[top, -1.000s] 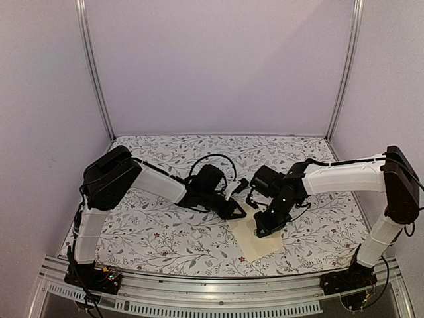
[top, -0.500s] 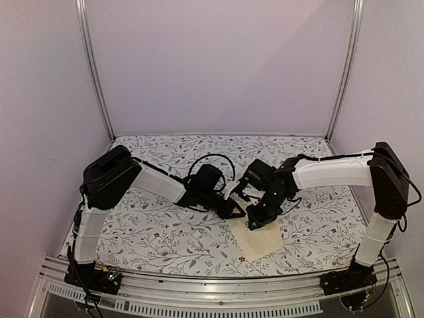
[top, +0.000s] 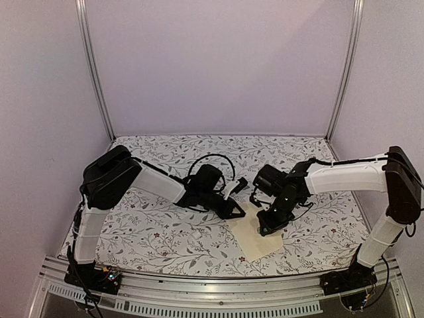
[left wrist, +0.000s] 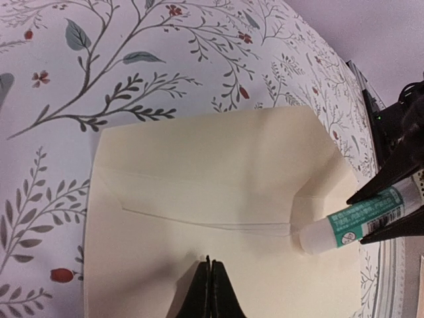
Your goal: Place the letter into the envelope and seal it
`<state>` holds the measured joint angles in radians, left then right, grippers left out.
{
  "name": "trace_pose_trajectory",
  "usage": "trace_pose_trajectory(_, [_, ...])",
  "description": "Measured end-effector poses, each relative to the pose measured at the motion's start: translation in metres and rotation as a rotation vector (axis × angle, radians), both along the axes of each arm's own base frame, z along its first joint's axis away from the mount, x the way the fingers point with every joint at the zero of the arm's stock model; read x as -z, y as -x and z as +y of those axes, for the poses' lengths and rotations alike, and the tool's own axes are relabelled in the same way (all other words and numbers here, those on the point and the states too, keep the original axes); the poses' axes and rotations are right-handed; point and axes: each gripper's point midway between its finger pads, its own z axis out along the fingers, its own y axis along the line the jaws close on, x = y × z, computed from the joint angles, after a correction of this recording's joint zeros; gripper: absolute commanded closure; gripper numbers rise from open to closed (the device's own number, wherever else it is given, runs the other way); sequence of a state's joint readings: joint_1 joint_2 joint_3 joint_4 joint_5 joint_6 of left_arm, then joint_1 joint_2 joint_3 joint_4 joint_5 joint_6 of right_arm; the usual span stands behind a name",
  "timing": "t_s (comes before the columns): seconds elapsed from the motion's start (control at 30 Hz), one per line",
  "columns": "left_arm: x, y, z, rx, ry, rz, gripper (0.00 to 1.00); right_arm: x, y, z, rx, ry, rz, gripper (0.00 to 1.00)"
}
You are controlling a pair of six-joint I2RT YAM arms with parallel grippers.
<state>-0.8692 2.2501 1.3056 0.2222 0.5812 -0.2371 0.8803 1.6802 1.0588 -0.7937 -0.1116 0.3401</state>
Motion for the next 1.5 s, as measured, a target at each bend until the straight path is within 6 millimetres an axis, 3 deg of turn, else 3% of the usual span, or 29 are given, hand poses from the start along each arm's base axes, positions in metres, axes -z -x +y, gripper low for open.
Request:
trace_pose_trajectory(0.33, [0.0, 0.0, 0.001, -0.006, 0.006, -0.001, 1.0, 0.001, -0.035, 0.026, 0.016, 0.006, -0.032, 1.0])
trace_pose_trajectory(0.53, [0.0, -0.004, 0.004, -0.013, 0.007, 0.002, 1.0, 0.002, -0.039, 0.027, 0.015, 0.005, -0.032, 1.0])
trace_pose_trajectory(0.77, [0.0, -0.004, 0.005, -0.012, 0.008, -0.003, 1.0, 0.004, -0.031, 0.019, 0.043, -0.034, -0.05, 1.0])
trace_pose_trajectory(1.5, [0.001, -0.006, 0.006, -0.024, 0.002, -0.012, 1.0, 0.003, 0.024, -0.003, 0.087, -0.057, 0.03, 1.0])
